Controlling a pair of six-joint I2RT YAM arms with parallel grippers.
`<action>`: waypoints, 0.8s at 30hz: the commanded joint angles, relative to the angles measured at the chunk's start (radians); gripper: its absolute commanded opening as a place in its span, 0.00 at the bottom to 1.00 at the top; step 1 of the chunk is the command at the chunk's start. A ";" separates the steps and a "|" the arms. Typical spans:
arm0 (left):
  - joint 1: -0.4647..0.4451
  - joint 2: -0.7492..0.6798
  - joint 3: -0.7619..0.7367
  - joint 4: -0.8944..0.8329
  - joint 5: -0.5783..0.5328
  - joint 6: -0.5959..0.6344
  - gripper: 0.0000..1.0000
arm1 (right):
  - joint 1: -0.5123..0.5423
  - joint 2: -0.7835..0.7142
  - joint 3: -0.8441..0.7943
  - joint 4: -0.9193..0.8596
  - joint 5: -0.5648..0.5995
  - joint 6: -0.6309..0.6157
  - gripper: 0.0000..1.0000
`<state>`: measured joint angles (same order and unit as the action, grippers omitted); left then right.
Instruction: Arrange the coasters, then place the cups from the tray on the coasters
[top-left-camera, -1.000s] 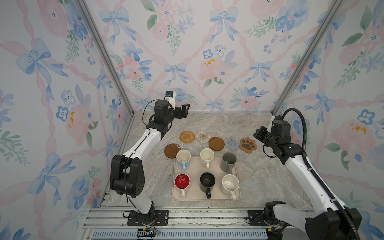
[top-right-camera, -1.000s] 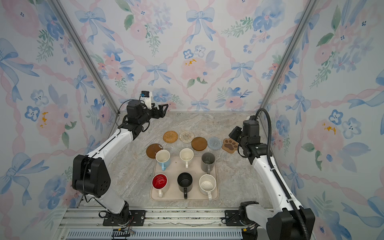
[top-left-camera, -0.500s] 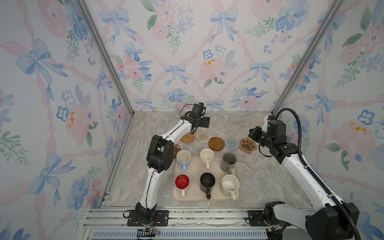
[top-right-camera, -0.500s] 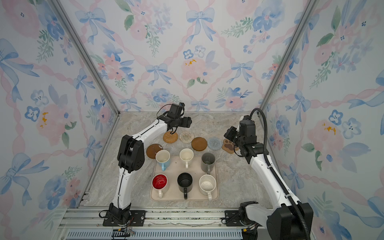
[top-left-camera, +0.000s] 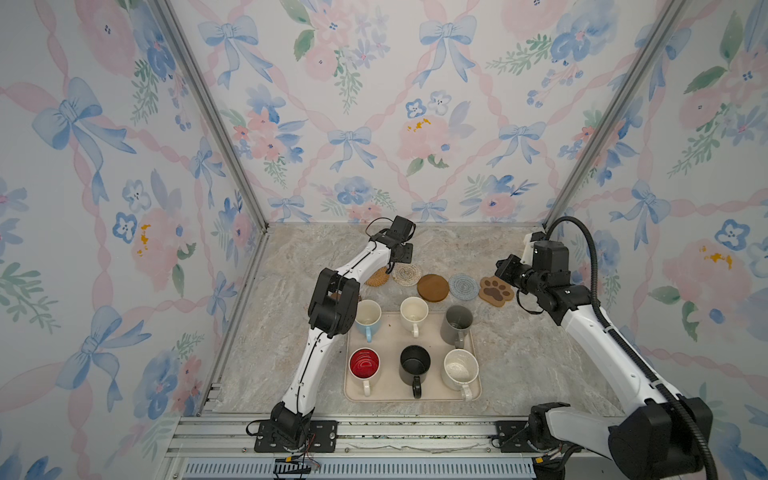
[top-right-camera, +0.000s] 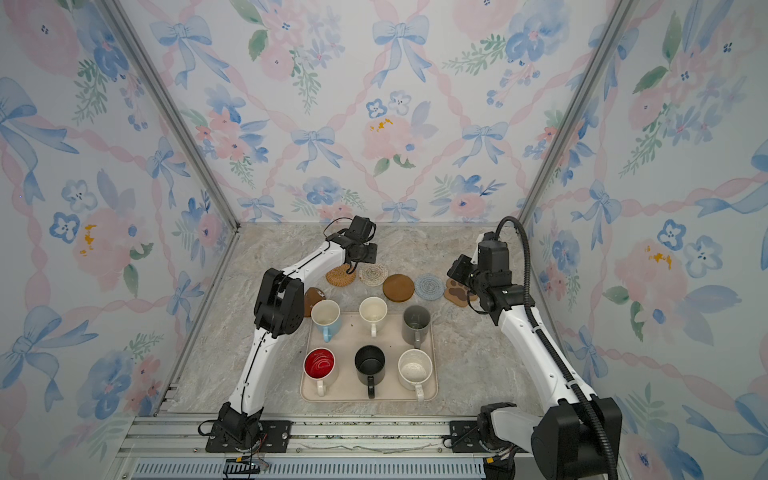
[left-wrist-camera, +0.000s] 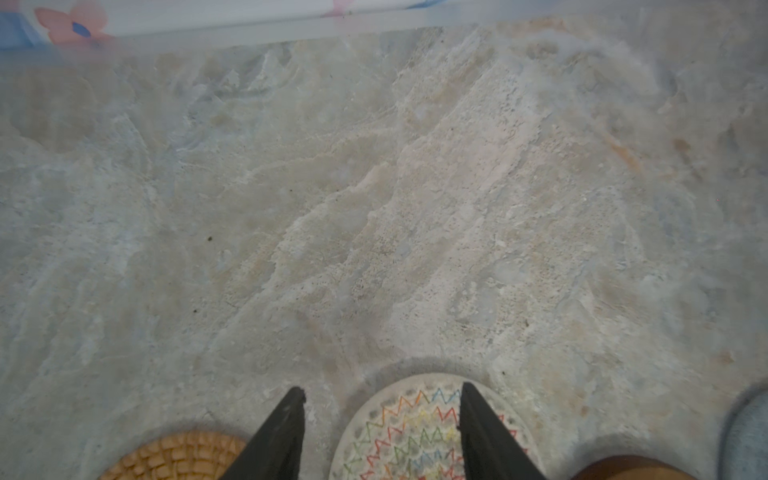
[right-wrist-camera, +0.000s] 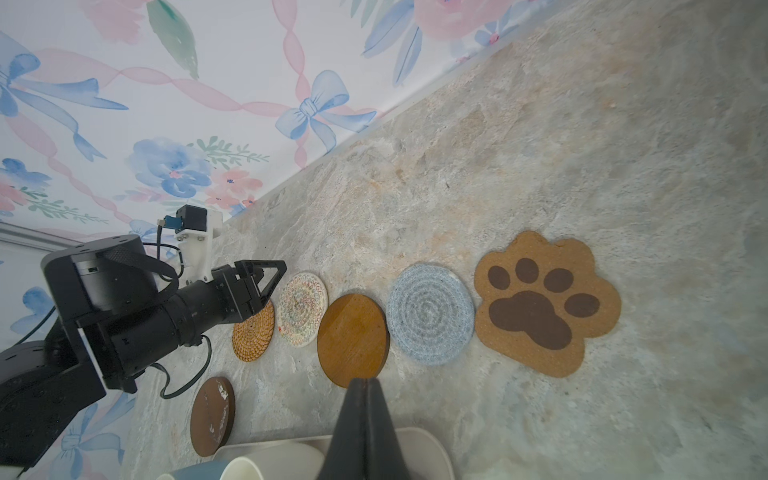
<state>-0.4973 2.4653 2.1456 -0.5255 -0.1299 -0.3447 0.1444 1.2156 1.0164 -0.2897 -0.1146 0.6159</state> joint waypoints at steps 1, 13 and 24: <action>-0.005 0.042 0.020 -0.039 0.028 -0.003 0.57 | -0.013 0.016 -0.013 0.028 -0.037 -0.013 0.00; -0.004 0.086 0.021 -0.126 0.055 0.064 0.59 | -0.025 0.032 -0.026 0.049 -0.075 -0.008 0.00; -0.005 0.032 -0.085 -0.141 -0.010 0.093 0.57 | -0.025 0.032 -0.028 0.047 -0.078 -0.005 0.00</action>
<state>-0.4984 2.4939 2.1170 -0.5556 -0.1013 -0.2890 0.1261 1.2423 1.0054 -0.2630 -0.1802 0.6170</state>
